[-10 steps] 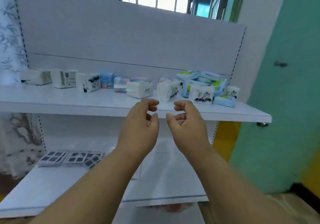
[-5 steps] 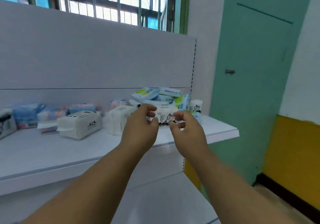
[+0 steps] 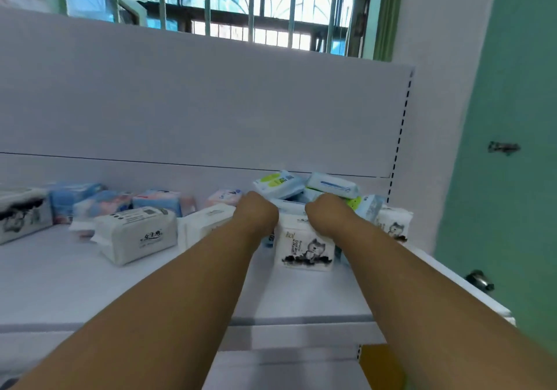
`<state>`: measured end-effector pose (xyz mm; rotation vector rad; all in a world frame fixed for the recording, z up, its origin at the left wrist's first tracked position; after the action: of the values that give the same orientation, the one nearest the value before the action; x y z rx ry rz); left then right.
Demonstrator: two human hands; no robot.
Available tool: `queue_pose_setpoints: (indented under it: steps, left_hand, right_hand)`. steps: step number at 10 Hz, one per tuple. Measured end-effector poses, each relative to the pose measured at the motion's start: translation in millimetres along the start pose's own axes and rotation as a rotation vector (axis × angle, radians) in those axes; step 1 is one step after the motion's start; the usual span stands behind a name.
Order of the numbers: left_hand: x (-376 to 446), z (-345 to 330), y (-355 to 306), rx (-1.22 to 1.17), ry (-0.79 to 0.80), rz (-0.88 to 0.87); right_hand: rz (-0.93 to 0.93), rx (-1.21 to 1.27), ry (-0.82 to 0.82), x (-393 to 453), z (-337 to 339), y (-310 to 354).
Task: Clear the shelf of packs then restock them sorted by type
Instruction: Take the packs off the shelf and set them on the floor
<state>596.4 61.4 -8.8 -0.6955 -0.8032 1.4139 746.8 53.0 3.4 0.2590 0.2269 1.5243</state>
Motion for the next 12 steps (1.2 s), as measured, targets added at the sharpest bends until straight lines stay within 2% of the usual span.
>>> queue_pose_setpoints:
  steps: [1, 2, 3, 4, 5, 6, 7, 8, 9, 10, 11, 12]
  left_hand:
    - [13.2, 1.1, -1.3, 0.056, -0.085, -0.087]
    - [11.0, 19.1, -6.6, 0.066, -0.197, -0.200]
    - [3.9, 46.2, -7.2, -0.077, -0.375, -0.283]
    - [-0.7, 67.5, 6.0, -0.313, -0.569, -0.202]
    - [4.2, 66.1, 21.8, -0.653, -0.524, -0.094]
    - [9.7, 61.5, 29.2, -0.792, -0.459, -0.047]
    - [8.1, 66.6, 28.0, -0.894, -0.445, -0.084]
    - [-2.4, 77.6, 24.3, -0.967, -0.415, -0.130]
    - [-20.1, 92.4, 25.2, -0.994, -0.397, -0.198]
    - [-43.5, 106.3, 31.9, -1.025, -0.361, -0.250]
    - [-69.8, 128.8, 51.2, -1.082, -0.328, -0.287]
    - [-106.0, 160.7, 80.8, -1.019, -0.351, -0.343]
  right_hand:
    - [0.034, 0.171, -0.116, 9.1, 3.2, -5.7]
    - [0.166, 0.498, -0.235, 6.7, 11.9, 2.9]
    - [0.195, 0.929, -0.251, 15.8, 19.2, 13.4]
    - [0.112, 1.050, -0.069, 31.1, 12.5, 30.6]
    - [0.006, 1.144, 0.132, 40.2, 4.5, 43.9]
    - [-0.070, 1.350, 0.102, 46.2, 2.3, 46.5]
    - [0.120, 1.161, -0.096, 61.0, 4.2, 51.5]
    - [0.182, 1.231, -0.340, 42.0, 5.3, 55.7]
    - [0.292, 1.346, -0.440, 16.2, 2.1, 66.2]
    - [0.388, 1.588, -0.354, -17.4, -6.2, 91.9]
    - [0.380, 1.772, -0.315, -50.8, -25.0, 117.1]
    - [0.414, 1.884, -0.267, -84.0, -48.0, 148.3]
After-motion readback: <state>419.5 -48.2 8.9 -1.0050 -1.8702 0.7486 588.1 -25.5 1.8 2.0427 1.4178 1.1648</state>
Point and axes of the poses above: each hand's wrist, its own x-axis towards the middle knuckle, its own z-axis out of the back of the hand, y = z × x, the point moved 4 cm from there along x, towards the middle knuckle, and after that the axes turned 12 degrees about y, right-handed, at the moved point
